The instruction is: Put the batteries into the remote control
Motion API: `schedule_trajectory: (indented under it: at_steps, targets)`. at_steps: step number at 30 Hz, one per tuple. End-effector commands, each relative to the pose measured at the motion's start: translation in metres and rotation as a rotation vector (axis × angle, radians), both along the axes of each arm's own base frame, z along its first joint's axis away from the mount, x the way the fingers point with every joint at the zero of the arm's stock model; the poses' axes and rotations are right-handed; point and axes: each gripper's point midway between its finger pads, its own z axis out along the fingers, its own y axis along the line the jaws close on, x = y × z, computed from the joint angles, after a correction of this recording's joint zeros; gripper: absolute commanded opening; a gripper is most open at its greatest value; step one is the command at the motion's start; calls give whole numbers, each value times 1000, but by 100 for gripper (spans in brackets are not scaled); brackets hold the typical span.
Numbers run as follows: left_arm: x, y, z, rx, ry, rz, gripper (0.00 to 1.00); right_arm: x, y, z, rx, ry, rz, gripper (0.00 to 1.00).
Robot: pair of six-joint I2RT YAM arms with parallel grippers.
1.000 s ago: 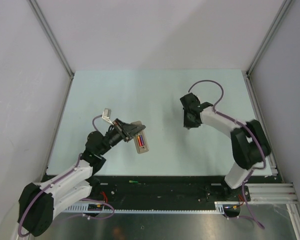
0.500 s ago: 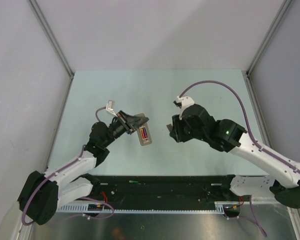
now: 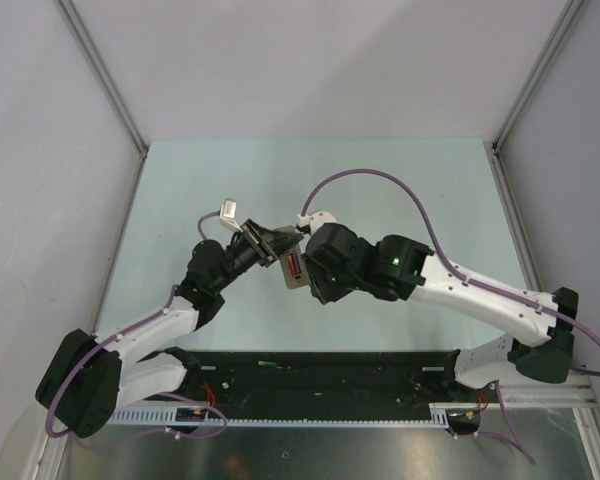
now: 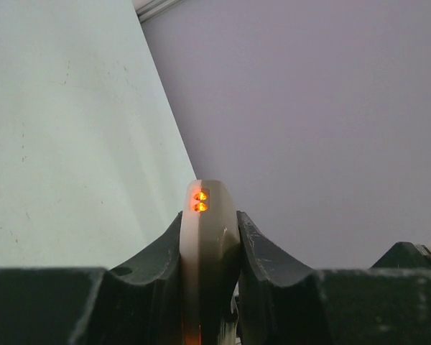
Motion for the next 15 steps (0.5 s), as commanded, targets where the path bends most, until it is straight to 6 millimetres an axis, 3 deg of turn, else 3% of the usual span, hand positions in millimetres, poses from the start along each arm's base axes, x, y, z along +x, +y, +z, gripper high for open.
schedule_trajectory:
  at_steps: [1,9,15]
  targets:
    - [1,-4,27,-23,-97,17,0,10,14,17,42,-14,-21,0]
    - [-5,-4,28,-9,-126,17,0,23,32,30,77,-30,-16,0]
    - [-9,-4,34,-18,-141,15,0,30,39,23,68,-10,-22,0]
